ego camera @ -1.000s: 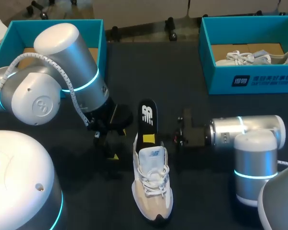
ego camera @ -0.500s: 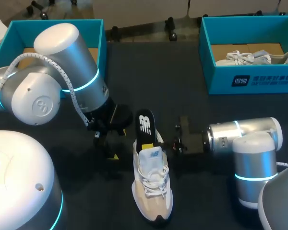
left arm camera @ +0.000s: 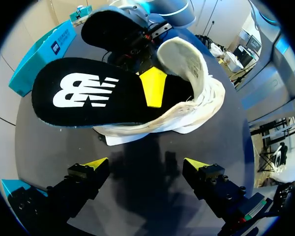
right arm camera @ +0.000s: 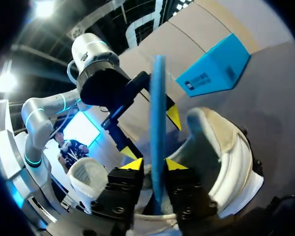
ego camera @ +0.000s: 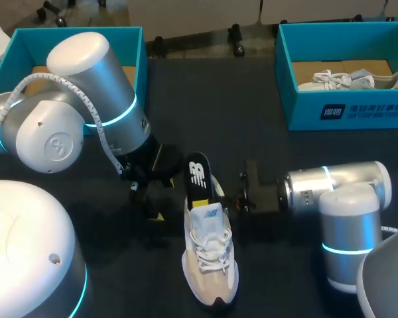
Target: Take the shoe out of the shoebox, open the shoe tongue, remove and reinsert the insole, then place the shoe into the shoebox
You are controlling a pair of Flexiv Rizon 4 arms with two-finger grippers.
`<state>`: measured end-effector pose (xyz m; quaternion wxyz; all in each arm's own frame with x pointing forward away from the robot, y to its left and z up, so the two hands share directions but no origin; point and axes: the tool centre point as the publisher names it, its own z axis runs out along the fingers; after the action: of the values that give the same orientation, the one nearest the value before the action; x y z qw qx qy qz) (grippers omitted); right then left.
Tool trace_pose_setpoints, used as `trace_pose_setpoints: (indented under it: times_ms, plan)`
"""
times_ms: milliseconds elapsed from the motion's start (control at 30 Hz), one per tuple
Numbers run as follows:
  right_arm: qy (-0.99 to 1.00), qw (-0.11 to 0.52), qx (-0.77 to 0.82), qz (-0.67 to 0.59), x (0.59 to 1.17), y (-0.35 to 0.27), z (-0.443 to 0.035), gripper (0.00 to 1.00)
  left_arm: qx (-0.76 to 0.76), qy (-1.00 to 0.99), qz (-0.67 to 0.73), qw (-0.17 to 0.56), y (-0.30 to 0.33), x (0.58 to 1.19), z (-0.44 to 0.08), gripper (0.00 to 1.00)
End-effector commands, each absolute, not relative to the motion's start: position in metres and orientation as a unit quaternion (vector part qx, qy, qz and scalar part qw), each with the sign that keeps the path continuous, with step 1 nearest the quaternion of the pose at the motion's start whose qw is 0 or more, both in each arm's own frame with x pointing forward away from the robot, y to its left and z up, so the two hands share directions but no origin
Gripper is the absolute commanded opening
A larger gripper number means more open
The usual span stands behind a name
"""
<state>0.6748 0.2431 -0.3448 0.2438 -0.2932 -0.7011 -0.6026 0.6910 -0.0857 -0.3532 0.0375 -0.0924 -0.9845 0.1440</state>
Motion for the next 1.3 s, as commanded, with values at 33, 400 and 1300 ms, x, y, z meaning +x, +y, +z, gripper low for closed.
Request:
trace_pose_setpoints:
  times_ms: [33, 400, 1300]
  plan:
    - [-0.71, 0.238, -0.293, -0.595, 0.679, 0.244, -0.333, 0.36, -0.092, -0.985, 0.142, 0.037, -0.086, 0.69, -0.352, 1.0]
    - [-0.699, 0.223, -0.288, -0.615, 0.696, 0.238, -0.329, 0.01, -0.092, -0.985, 0.142, 0.037, -0.086, 0.69, -0.352, 1.0]
    - [-0.676, 0.284, -0.344, -0.587, 0.665, 0.245, -0.359, 0.0, -0.092, -0.985, 0.142, 0.037, -0.086, 0.69, -0.352, 1.0]
